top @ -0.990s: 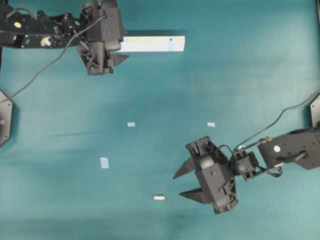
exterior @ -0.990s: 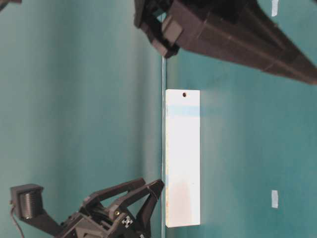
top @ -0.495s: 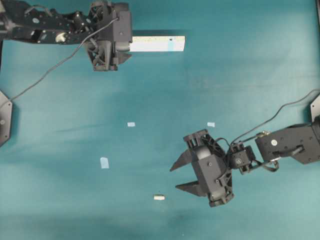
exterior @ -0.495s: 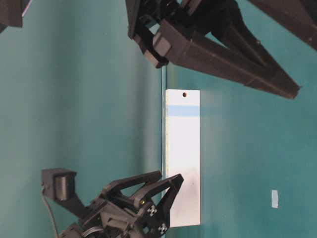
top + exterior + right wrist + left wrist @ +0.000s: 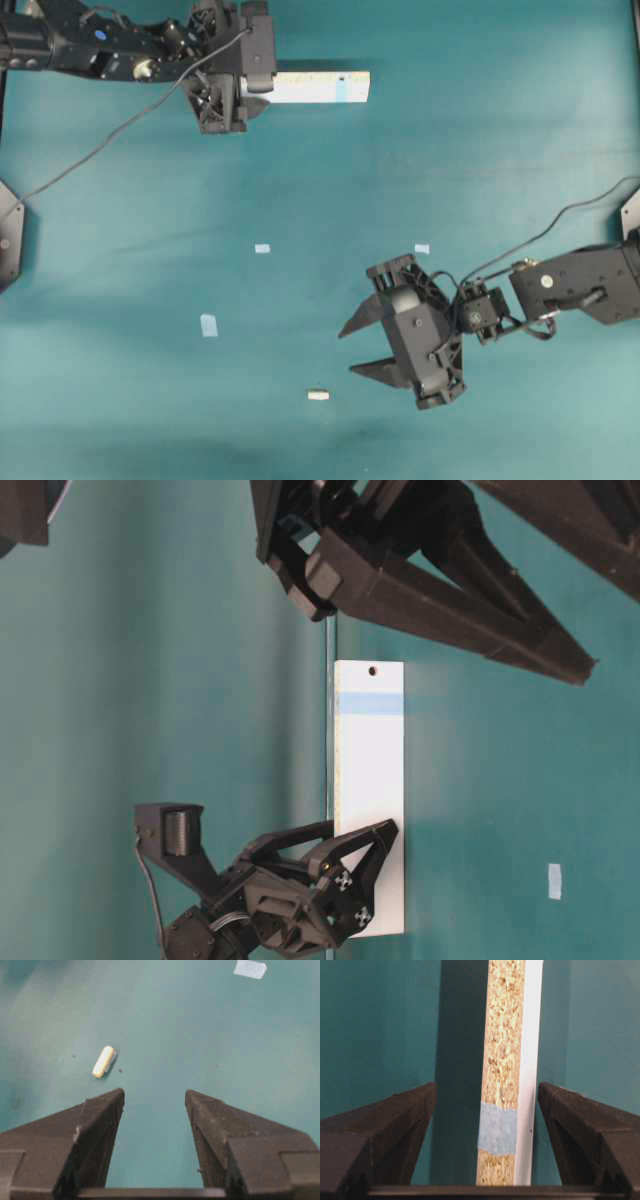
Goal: Move the wooden board into place and insert the rod into its hole.
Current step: 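Drag the held board down toward the table center with the left gripper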
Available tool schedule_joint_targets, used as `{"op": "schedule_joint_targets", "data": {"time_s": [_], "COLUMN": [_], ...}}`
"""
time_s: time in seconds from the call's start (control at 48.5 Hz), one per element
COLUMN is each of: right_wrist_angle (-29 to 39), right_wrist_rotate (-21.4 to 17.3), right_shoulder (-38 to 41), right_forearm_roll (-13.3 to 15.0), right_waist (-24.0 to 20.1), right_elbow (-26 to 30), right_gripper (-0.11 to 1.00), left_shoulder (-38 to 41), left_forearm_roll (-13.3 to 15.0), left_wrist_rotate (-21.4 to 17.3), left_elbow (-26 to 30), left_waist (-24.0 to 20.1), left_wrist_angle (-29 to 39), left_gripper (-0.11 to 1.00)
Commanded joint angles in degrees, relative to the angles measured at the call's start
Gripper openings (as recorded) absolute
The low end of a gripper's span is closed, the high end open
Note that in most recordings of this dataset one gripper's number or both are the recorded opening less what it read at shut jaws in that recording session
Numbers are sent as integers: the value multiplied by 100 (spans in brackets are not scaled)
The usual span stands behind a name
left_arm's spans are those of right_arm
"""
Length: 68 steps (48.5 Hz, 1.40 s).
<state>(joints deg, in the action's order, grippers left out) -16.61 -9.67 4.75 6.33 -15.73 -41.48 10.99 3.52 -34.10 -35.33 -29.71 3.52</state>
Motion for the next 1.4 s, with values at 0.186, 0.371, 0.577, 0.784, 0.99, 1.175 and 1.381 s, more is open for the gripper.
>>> {"op": "schedule_joint_targets", "data": {"time_s": [0.186,0.371,0.577,0.784,0.99,1.175,1.381], "right_wrist_angle": [-26,-26,-26,-26,-26,35,44], "right_wrist_rotate": [-9,-9,-9,-9,-9,-9,-9], "right_shoulder": [-62,26,26,26,26,35,26], "right_forearm_roll": [9,9,9,9,9,9,9], "right_waist": [18,18,26,35,35,35,35], "right_elbow": [44,88,97,88,88,97,97], "right_gripper": [62,62,62,62,62,62,62], "left_shoulder": [70,88,79,62,-35,-448,-958], "left_forearm_roll": [18,26,18,26,18,26,35], "left_wrist_rotate": [44,44,44,44,53,343,1257], "left_elbow": [114,70,44,26,26,35,0], "left_waist": [-26,-35,0,123,141,185,510], "left_wrist_angle": [-53,-35,-44,-79,-97,-53,325], "left_gripper": [82,81,44,21,21,21,21]}}
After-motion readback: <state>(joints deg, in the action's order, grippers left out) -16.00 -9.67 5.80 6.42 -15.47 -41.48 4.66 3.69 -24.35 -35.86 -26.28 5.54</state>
